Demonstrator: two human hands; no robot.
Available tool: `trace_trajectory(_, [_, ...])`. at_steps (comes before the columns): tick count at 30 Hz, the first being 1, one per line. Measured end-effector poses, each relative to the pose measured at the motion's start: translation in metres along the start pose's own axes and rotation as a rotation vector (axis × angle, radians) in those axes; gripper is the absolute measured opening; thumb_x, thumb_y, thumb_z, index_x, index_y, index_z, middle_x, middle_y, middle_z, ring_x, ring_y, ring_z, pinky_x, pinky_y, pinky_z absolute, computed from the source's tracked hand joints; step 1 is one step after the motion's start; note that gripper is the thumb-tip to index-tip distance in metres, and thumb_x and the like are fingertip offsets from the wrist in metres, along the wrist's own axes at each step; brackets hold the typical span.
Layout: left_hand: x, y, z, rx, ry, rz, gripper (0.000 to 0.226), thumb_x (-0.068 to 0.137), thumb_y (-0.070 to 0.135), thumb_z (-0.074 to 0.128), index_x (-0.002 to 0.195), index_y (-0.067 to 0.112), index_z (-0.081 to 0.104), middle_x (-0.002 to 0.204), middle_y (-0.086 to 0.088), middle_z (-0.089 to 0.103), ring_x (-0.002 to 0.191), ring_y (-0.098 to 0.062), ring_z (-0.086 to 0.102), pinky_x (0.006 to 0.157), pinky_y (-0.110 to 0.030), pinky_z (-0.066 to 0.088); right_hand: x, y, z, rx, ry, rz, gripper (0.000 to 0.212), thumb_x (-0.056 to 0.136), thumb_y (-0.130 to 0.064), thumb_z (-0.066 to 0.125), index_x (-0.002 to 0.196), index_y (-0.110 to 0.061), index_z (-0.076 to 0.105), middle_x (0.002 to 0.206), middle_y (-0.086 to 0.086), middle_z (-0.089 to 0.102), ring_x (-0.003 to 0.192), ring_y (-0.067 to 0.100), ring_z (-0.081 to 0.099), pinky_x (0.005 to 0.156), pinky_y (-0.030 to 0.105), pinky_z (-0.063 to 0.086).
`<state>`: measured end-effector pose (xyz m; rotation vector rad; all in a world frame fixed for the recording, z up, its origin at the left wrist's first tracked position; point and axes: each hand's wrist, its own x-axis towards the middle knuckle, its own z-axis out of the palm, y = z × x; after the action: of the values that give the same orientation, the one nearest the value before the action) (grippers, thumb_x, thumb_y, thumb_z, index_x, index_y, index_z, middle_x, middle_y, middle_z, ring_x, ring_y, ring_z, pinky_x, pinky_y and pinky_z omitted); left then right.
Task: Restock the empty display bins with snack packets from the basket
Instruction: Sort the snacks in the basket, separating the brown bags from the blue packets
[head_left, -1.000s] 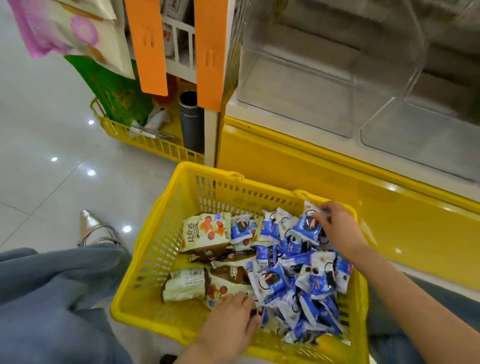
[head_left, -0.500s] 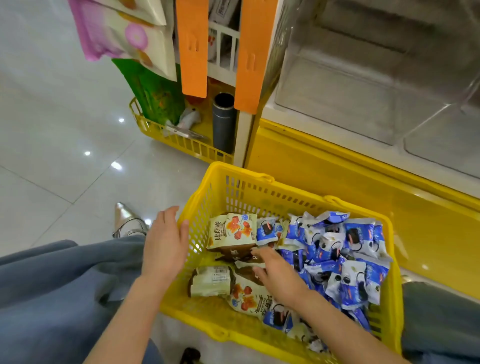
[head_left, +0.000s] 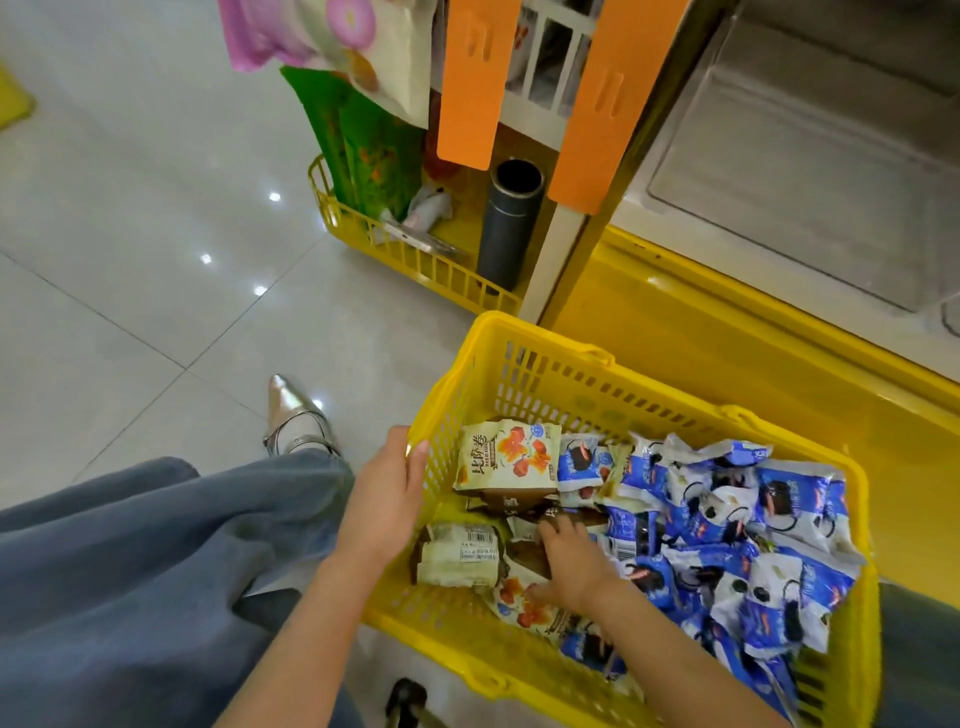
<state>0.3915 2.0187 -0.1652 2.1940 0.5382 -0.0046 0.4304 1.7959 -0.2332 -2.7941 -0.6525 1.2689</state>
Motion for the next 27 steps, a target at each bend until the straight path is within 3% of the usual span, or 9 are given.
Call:
trace_trajectory(5, [0.0,0.0,0.001,-0.01,-0.002,-0.005,0.023,0.098,0.041,0.031,0.099,0.021,0.043,0.074,0.0,0.059,0.066,-0.016,0.058,0.056,-0.035,0.045,-0.008,0.002,0.006,0.102,0.007,0.002,0.067,0.074,-0.043,0.072,0.123,-0.019,0.033,0.12,0.008,0.056,0.106,0.024,0.055,0.082,0.031,0.046])
trace_trajectory(10, [0.0,0.003,0.001,0.006,0.005,-0.075,0.026,0.098,0.041,0.033,0.107,0.019,0.045,0.086,-0.003,0.062,0.078,-0.022,0.061,0.067,-0.04,0.05,-0.028,0.004,-0.014,0.14,0.18,-0.072,0.064,0.077,-0.049,0.067,0.13,-0.026,0.039,0.121,0.0,0.057,0.107,0.016,0.055,0.085,0.027,0.046])
trace_trajectory(13, [-0.005,0.011,0.002,0.074,0.151,-0.105,0.03,0.097,0.035,0.04,0.119,0.016,0.046,0.11,-0.003,0.057,0.097,-0.023,0.057,0.076,-0.036,0.046,-0.049,0.004,-0.042,0.234,0.319,-0.094,0.06,0.075,-0.057,0.066,0.125,-0.028,0.046,0.112,-0.008,0.06,0.097,0.01,0.057,0.076,0.022,0.046])
trace_trajectory(16, [-0.013,0.029,0.0,0.074,0.325,0.013,0.026,0.095,0.023,0.047,0.119,0.012,0.049,0.112,-0.004,0.051,0.1,-0.019,0.05,0.082,-0.033,0.041,-0.071,0.001,-0.077,0.423,0.44,-0.079,0.058,0.071,-0.059,0.069,0.117,-0.029,0.05,0.097,-0.013,0.06,0.083,0.007,0.058,0.071,0.019,0.048])
trace_trajectory(18, [-0.017,0.042,-0.002,-0.119,0.263,0.01,0.025,0.093,0.026,0.051,0.117,0.018,0.049,0.11,0.003,0.05,0.096,-0.011,0.05,0.082,-0.025,0.043,-0.082,-0.006,-0.1,0.675,0.459,-0.086,0.054,0.065,-0.061,0.067,0.108,-0.034,0.049,0.093,-0.018,0.061,0.083,0.006,0.062,0.07,0.02,0.051])
trace_trajectory(21, [-0.022,0.064,-0.013,-0.709,-0.24,-0.229,0.04,0.077,0.047,0.062,0.111,0.029,0.052,0.111,0.009,0.062,0.091,0.003,0.062,0.067,-0.007,0.047,-0.086,-0.023,-0.122,1.058,0.397,-0.121,0.061,0.06,-0.059,0.064,0.112,-0.028,0.054,0.105,-0.013,0.066,0.089,0.002,0.066,0.075,0.023,0.056])
trace_trajectory(23, [-0.024,0.069,-0.019,-0.869,-0.435,-0.283,0.056,0.064,0.052,0.069,0.115,0.032,0.055,0.107,0.007,0.07,0.091,-0.006,0.068,0.063,-0.014,0.052,-0.081,-0.036,-0.129,1.179,0.355,-0.157,0.062,0.067,-0.058,0.059,0.118,-0.022,0.057,0.11,-0.004,0.068,0.094,0.007,0.067,0.081,0.028,0.056])
trace_trajectory(27, [-0.016,0.066,-0.039,-0.973,-0.191,-0.32,0.063,0.056,0.041,0.074,0.114,0.023,0.057,0.1,-0.001,0.073,0.088,-0.019,0.071,0.065,-0.031,0.058,-0.062,-0.044,-0.115,1.285,0.357,-0.25,0.036,0.091,-0.047,0.037,0.114,-0.03,0.058,0.108,-0.011,0.069,0.1,-0.001,0.063,0.082,0.013,0.05])
